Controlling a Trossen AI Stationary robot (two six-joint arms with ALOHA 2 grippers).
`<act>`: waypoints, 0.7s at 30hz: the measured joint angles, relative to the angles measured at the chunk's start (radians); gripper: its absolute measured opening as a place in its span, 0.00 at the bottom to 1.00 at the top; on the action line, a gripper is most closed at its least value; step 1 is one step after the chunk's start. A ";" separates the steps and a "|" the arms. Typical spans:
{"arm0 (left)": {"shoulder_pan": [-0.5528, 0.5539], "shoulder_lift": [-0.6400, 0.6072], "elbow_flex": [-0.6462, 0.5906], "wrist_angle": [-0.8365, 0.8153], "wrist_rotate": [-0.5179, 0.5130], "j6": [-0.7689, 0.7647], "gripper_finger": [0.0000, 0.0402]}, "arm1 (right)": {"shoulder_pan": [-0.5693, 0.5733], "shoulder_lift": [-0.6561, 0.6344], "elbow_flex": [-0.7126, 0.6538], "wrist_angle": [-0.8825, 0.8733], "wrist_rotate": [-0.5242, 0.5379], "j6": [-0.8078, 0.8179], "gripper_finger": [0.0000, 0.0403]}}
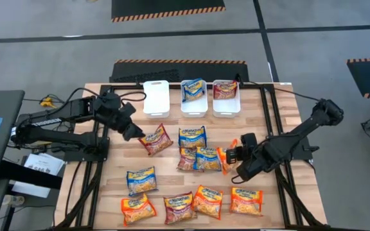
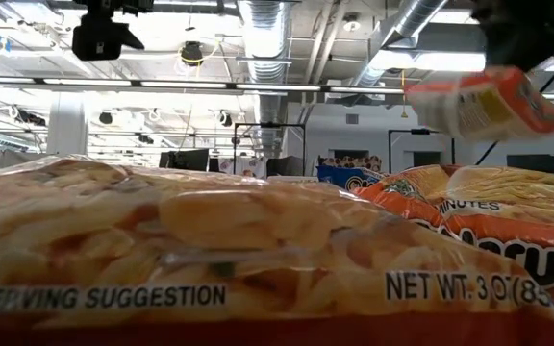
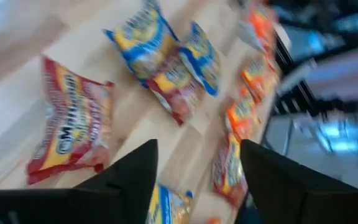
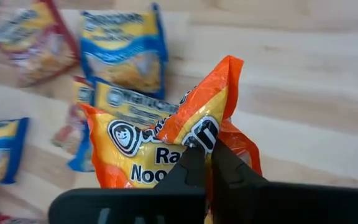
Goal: Sort Maruchan noodles
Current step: Put the top orange noodle soup pack into the left white bin
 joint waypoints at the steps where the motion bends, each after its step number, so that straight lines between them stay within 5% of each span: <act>1: 0.000 0.000 0.000 0.000 -0.032 -0.023 0.57 | -0.015 0.000 0.018 0.000 0.001 -0.040 0.02; 7: 0.000 0.010 0.000 0.026 -0.239 -0.122 0.64 | -0.146 0.000 0.115 0.028 0.000 -0.370 0.02; 21: 0.000 0.190 0.001 0.452 -0.186 -0.109 0.64 | -0.461 -0.001 0.185 0.419 -0.132 -1.068 0.02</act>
